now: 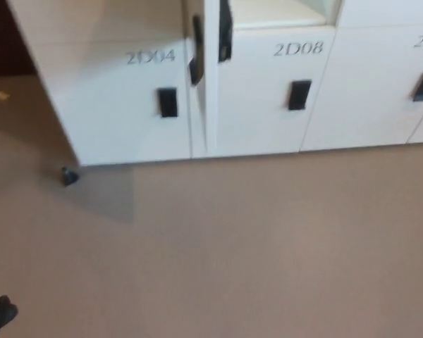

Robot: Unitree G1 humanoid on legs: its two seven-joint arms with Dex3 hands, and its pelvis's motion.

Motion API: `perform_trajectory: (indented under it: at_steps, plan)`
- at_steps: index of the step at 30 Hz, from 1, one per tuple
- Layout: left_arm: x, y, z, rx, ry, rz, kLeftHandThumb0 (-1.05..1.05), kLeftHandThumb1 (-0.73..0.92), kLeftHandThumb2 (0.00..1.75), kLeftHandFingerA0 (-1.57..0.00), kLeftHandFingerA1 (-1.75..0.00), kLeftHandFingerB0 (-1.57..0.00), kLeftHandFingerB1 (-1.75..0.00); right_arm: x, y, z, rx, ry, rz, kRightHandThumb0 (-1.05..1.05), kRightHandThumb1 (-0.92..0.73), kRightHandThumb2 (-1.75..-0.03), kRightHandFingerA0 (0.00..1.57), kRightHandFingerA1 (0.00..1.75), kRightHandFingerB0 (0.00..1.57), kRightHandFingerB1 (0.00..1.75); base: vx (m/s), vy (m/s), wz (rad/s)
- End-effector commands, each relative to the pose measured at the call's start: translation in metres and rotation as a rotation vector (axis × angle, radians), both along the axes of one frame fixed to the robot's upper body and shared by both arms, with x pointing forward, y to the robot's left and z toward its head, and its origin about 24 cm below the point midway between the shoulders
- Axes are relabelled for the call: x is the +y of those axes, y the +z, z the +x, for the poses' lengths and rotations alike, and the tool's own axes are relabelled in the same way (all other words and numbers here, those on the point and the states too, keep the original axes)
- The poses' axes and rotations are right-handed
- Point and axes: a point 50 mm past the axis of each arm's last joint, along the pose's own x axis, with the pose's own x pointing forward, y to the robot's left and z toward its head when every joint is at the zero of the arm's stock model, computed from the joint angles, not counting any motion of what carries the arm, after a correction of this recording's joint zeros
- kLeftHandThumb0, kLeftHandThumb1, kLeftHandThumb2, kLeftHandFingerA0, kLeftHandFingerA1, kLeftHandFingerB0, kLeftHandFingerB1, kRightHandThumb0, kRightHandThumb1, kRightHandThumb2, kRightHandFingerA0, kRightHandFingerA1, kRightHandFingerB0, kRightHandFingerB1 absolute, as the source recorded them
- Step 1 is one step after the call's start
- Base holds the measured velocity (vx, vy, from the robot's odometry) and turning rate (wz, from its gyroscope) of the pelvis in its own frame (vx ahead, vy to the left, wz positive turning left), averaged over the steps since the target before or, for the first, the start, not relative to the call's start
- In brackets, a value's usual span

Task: The robot walks towards an open cabinet and lifts its left hand to push the door towards the right to close it.

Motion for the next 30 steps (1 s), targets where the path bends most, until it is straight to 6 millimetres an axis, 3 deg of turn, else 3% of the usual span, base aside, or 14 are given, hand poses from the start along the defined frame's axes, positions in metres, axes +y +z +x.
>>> perform_trajectory:
  at_steps: [1,12,21,30]
  plan:
    - [0.003,0.000,-0.004,0.017,-0.015,0.037,-0.24,0.58,0.57,-0.68,-0.51,-0.48,-0.42,-0.005,0.000,-0.005,0.008,0.010,-0.021,-0.40,-0.72,-0.60,0.59,0.50,0.43,0.43,0.48,0.103,0.06]
    - [0.003,-0.004,-0.011,0.059,-0.044,0.057,-0.24,0.59,0.57,-0.65,-0.51,-0.52,-0.44,-0.004,-0.007,-0.021,0.039,-0.011,-0.009,-0.40,-0.68,-0.59,0.59,0.50,0.45,0.45,0.49,0.043,0.25]
    - [0.001,-0.005,-0.012,0.069,-0.049,0.074,-0.25,0.59,0.57,-0.69,-0.52,-0.59,-0.46,-0.005,-0.010,-0.025,0.050,0.025,-0.030,-0.42,-0.69,-0.60,0.57,0.49,0.43,0.44,0.42,0.074,-0.11]
    - [0.000,-0.004,-0.011,0.072,-0.069,0.093,-0.25,0.56,0.56,-0.74,-0.53,-0.61,-0.47,-0.005,-0.011,-0.027,0.046,0.020,-0.025,-0.39,-0.69,-0.60,0.60,0.50,0.44,0.44,0.18,0.109,-0.01]
